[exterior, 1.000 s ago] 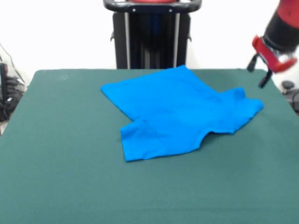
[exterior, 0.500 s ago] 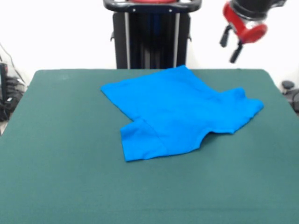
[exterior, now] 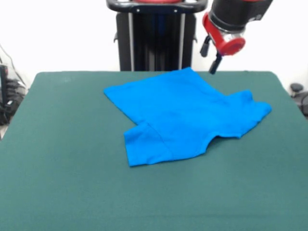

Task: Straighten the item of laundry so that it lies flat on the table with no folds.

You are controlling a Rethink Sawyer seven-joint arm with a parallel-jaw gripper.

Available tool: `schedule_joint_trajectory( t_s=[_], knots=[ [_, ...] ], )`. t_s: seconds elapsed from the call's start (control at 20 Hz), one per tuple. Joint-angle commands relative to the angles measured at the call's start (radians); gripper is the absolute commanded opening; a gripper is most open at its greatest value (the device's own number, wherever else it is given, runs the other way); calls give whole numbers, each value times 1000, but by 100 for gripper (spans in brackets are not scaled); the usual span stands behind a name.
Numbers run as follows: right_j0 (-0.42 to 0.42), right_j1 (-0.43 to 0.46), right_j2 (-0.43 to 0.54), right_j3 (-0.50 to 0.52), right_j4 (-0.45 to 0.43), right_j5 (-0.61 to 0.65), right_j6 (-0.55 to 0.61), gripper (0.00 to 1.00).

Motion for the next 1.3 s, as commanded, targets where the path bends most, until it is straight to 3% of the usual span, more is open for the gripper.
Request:
schedule_joint_trajectory(
  t_s=[0.05,1.3],
  knots=[
    [-4,83,180,77,-76,-106,-74,100],
    [-68,119,273,123,-178,-311,3,100]
  ],
)
